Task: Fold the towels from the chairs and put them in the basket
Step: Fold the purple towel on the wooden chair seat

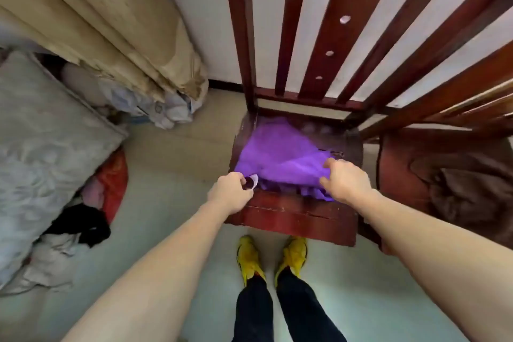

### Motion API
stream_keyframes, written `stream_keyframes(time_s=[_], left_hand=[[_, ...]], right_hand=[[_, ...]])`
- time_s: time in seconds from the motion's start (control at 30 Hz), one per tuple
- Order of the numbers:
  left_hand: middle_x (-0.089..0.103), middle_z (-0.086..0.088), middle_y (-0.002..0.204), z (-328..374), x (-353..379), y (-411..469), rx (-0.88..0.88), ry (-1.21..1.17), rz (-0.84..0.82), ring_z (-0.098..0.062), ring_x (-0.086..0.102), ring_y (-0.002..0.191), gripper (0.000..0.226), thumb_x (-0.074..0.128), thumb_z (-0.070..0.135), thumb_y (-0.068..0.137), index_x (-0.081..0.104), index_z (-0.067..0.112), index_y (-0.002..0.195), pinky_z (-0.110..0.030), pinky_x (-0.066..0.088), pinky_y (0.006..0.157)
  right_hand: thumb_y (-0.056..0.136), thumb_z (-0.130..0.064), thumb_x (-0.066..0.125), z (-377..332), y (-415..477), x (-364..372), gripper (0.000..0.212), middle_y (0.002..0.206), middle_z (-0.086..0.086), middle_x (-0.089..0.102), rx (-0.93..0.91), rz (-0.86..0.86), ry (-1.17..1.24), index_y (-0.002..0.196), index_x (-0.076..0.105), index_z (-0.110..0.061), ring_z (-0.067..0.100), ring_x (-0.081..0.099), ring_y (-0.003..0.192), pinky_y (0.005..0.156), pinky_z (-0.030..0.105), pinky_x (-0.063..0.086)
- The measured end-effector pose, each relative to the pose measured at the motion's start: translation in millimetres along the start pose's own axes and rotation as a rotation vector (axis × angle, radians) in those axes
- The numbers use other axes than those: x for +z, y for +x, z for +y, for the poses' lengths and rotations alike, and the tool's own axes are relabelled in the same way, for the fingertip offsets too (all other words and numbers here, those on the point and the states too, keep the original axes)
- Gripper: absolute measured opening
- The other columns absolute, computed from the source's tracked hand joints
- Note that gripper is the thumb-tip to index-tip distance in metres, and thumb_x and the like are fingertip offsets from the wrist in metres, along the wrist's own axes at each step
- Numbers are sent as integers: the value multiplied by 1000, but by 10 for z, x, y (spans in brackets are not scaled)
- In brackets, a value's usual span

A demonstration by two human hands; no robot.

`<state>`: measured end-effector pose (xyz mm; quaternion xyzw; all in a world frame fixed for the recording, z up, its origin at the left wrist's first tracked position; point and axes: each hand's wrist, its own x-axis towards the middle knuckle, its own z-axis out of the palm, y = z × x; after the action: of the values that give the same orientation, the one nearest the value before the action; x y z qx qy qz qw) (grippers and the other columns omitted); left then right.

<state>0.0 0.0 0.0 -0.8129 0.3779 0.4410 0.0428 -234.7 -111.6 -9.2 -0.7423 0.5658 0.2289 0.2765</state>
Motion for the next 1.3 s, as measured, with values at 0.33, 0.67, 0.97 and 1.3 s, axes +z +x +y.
stream_keyframes(time_s=[0.33,0.67,0.97,1.3], left_hand=[[66,-20,101,111,815,1051,-188,-757,166,-31,68,84,49,68,14,84,50,9,128,-39,58,72],[36,4,50,47,892,672,-131,-503,230,-19,34,51,39,66,17,77,35,18,53,-30,26,48],[56,-9,92,435,665,490,-257,-1203,123,-23,53,81,25,74,26,80,51,17,86,-39,44,71],[66,-17,104,444,489,725,-293,-1388,162,-27,65,80,47,81,21,76,55,3,110,-49,55,80]], right_hand=[[83,-24,66,361,458,976,50,100,3,68,33,84,355,131,51,-28,32,62,100,79,37,47],[83,-31,58,731,41,837,15,88,4,65,328,309,553,74,61,-19,28,56,84,70,33,40],[91,-21,48,565,167,367,15,77,-5,56,364,530,1010,82,56,-12,22,53,84,73,30,34],[77,-26,65,623,208,838,71,143,8,43,6,183,164,142,36,-26,31,41,128,95,44,42]])
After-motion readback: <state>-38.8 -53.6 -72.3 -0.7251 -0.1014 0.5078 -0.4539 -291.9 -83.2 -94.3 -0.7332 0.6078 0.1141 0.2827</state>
